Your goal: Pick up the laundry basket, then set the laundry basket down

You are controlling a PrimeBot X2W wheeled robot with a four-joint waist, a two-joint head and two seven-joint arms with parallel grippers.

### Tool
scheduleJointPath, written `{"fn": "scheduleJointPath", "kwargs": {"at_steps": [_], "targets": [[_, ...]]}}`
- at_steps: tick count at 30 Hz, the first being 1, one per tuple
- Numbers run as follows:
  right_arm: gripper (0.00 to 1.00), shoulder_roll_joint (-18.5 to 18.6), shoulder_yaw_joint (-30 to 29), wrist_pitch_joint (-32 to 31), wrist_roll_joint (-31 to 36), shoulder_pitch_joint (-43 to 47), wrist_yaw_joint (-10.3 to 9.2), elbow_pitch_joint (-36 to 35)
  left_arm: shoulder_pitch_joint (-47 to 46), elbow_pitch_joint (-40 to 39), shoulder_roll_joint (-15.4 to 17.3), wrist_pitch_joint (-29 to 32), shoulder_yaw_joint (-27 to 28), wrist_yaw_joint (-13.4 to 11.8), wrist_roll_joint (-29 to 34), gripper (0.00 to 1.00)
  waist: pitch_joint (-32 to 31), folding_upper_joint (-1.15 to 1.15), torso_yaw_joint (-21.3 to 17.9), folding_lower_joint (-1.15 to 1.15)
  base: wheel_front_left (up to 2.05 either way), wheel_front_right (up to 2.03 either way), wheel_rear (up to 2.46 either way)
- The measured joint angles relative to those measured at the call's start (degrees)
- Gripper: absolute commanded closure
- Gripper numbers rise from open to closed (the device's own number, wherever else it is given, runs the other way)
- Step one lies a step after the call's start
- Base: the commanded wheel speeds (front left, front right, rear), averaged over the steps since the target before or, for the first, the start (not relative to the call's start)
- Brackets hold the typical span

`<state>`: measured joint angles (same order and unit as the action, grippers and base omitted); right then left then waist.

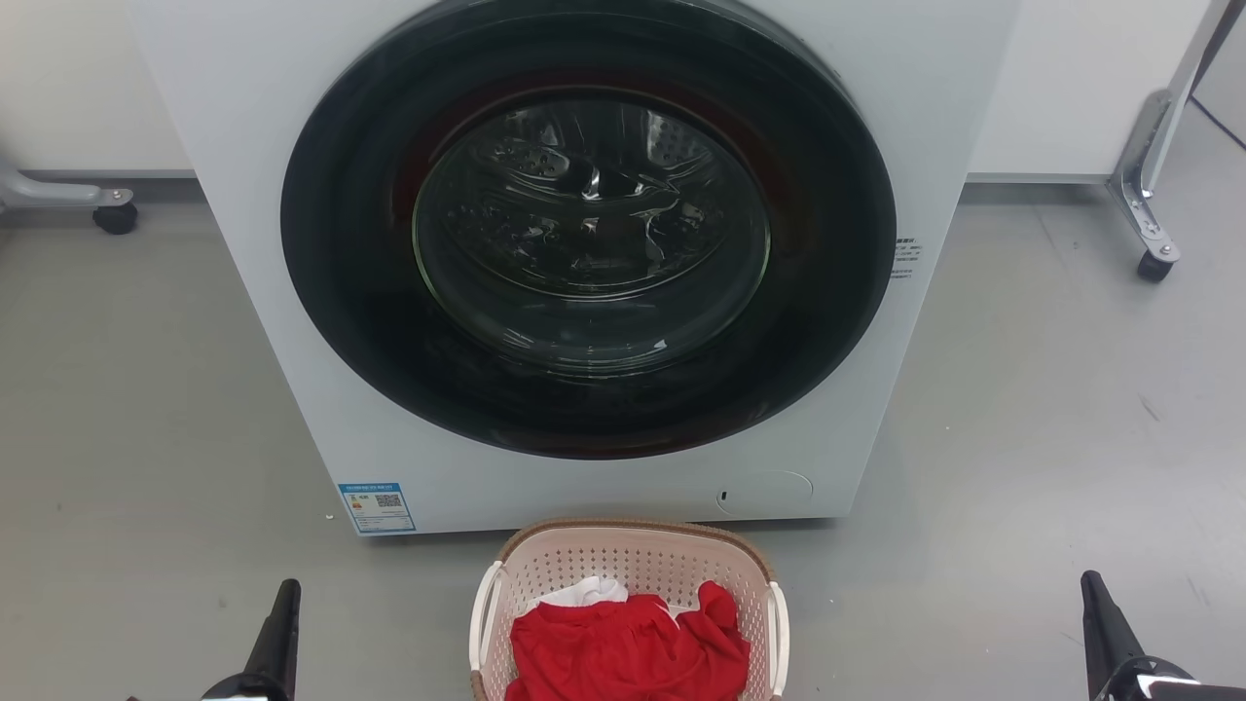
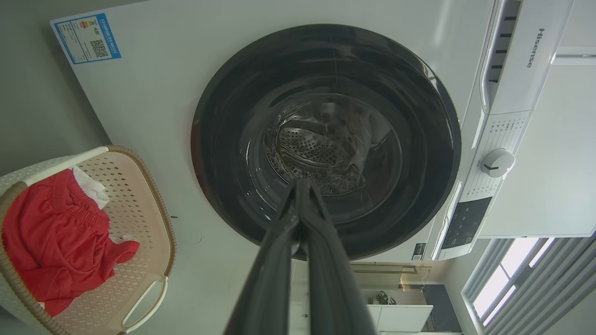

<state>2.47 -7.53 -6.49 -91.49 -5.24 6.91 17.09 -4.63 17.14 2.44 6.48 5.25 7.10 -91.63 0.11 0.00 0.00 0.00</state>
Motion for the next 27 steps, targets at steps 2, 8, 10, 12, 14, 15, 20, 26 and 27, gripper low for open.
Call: {"fn": "scheduleJointPath", "kwargs": {"at_steps": [2,8,10,12,14,15,20,26,27], "targets": [[1.0,0.0,0.0,0.0,0.0,0.0,0.0,0.0,0.0,0.0,0.0,0.0,0.0,0.0,0.0,1.0,0.0,0.0,0.0,0.0,0.0,0.0,0.0],[1.0,0.0,0.0,0.0,0.0,0.0,0.0,0.0,0.0,0.0,0.0,0.0,0.0,0.0,0.0,1.0,0.0,0.0,0.0,0.0,0.0,0.0,0.0],[1.0,0.0,0.0,0.0,0.0,0.0,0.0,0.0,0.0,-0.1,0.0,0.0,0.0,0.0,0.0,1.0,0.0,0.0,0.0,0.0,0.0,0.0,0.0],[1.0,0.0,0.0,0.0,0.0,0.0,0.0,0.0,0.0,-0.1,0.0,0.0,0.0,0.0,0.0,1.0,0.0,0.0,0.0,0.0,0.0,0.0,0.0],[1.0,0.0,0.0,0.0,0.0,0.0,0.0,0.0,0.0,-0.1,0.0,0.0,0.0,0.0,0.0,1.0,0.0,0.0,0.0,0.0,0.0,0.0,0.0],[1.0,0.0,0.0,0.0,0.0,0.0,0.0,0.0,0.0,-0.1,0.0,0.0,0.0,0.0,0.0,1.0,0.0,0.0,0.0,0.0,0.0,0.0,0.0],[1.0,0.0,0.0,0.0,0.0,0.0,0.0,0.0,0.0,-0.1,0.0,0.0,0.0,0.0,0.0,1.0,0.0,0.0,0.0,0.0,0.0,0.0,0.0],[1.0,0.0,0.0,0.0,0.0,0.0,0.0,0.0,0.0,-0.1,0.0,0.0,0.0,0.0,0.0,1.0,0.0,0.0,0.0,0.0,0.0,0.0,0.0],[1.0,0.0,0.0,0.0,0.0,0.0,0.0,0.0,0.0,-0.1,0.0,0.0,0.0,0.0,0.0,1.0,0.0,0.0,0.0,0.0,0.0,0.0,0.0]]}}
